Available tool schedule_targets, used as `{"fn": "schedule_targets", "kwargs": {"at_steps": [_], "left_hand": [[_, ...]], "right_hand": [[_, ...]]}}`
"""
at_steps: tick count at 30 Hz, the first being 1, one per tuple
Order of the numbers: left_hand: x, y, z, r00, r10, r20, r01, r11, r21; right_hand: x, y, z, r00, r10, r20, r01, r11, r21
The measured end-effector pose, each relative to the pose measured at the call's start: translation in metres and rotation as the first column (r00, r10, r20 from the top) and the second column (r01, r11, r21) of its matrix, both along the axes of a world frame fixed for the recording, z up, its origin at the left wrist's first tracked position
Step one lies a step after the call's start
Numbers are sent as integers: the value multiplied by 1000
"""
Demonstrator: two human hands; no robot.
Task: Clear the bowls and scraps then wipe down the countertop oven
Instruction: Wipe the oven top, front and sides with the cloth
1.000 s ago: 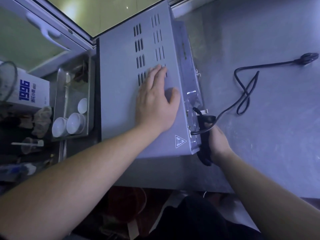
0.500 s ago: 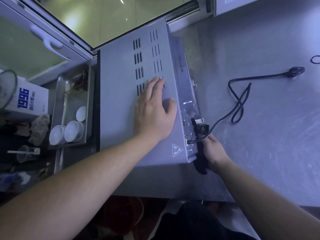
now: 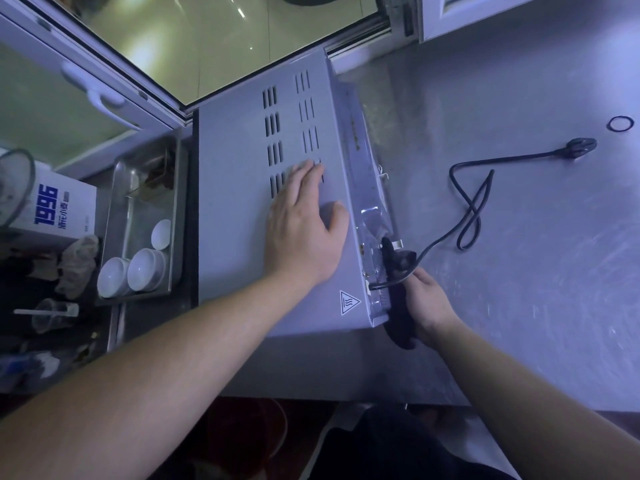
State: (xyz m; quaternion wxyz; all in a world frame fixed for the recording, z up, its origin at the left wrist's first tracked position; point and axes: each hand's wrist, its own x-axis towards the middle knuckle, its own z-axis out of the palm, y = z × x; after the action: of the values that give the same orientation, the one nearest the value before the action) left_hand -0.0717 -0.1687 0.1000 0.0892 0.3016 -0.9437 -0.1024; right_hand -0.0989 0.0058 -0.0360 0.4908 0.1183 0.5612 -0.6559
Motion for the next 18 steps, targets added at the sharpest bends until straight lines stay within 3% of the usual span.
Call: {"fn": "schedule_targets", "kwargs": {"at_steps": [6, 10, 15, 18], "left_hand": [[-1, -1, 0, 1000, -10, -11, 10, 1000, -4], [0, -1, 0, 1000, -8, -14, 8, 1000, -3], [0, -2, 0, 1000, -16, -24, 16, 1000, -8], [0, 0, 0, 1000, -17, -26, 16, 1000, -13]], "right_hand": [[14, -2, -26, 997, 76, -17, -74, 991, 113], [7, -2, -10, 996, 86, 16, -87, 986, 142], [25, 13, 31, 998, -15, 68, 13, 1000, 22], [40, 29, 63, 998, -1, -59, -4, 997, -82]]}}
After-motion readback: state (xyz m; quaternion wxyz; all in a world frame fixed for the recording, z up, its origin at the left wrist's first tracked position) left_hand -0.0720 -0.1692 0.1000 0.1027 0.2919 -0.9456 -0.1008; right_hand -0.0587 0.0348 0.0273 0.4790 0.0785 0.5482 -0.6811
